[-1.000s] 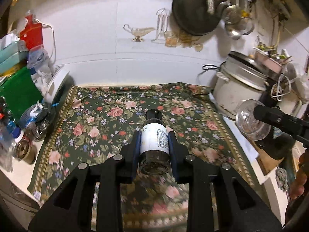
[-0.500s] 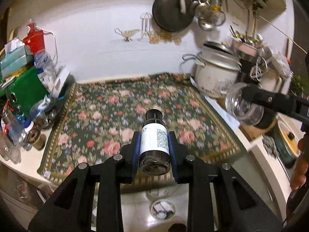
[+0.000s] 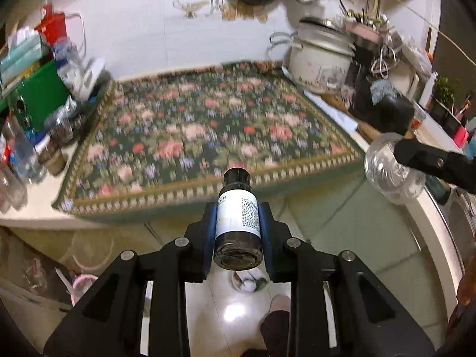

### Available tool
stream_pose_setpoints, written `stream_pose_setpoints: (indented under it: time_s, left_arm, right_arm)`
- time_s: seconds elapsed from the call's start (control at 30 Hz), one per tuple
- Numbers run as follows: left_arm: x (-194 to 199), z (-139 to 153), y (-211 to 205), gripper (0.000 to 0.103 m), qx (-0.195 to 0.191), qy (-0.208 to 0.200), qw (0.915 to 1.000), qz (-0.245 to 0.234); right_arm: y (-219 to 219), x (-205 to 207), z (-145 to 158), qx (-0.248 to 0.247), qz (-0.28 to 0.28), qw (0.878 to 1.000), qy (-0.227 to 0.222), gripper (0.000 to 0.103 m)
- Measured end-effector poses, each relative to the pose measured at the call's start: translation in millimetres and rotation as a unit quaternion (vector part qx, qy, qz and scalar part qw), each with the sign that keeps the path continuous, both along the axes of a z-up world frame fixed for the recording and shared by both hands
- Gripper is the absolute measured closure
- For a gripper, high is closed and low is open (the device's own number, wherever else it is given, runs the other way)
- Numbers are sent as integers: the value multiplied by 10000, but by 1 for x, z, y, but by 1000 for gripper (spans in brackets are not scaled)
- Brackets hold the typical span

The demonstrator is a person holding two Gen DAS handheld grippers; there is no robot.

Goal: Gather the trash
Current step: 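Carry the bottle and jar down over the floor bin, then open both tools to drop the bottle and jar into the bin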

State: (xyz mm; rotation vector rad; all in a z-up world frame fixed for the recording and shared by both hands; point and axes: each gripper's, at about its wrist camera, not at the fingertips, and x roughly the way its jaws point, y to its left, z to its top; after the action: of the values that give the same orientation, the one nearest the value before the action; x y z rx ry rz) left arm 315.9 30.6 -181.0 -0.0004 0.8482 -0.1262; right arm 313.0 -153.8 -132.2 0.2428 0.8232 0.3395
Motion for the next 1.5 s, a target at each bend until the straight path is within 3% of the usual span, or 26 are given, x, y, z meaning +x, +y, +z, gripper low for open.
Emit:
stream_pose_setpoints:
  time_s: [0.33,0.53,0.8,1.1,1.3,1.5]
  left_arm:
    - [-6,-80,-24,76,-187,880,9959,-3]
    - [10,-138,-46,76,-48,1252,9921,86]
    - [26,-241,-59,76,-283,1581,9852,594]
    - [38,-370,-39,76,-477,1941,9737,1094]
    - [52,-425,-31,76,-673,2019,9697,1196]
    - [68,-447,-38,76,-744,1997,9710,1081]
  right_arm:
    - [-16,-6,-78,-228,45,9946,1011,57]
    - [-39,14,-135,-282,163,9890,1443,57]
    - [-49,54,-237,-448,546,9794,1891,57]
    - [-27,95,-359,-599,1034,9699,2121,57]
    - [-9,112,-405,-699,1199,9664,2163,56]
    - [-12,127,-421,-534,1340,9617,2332,55]
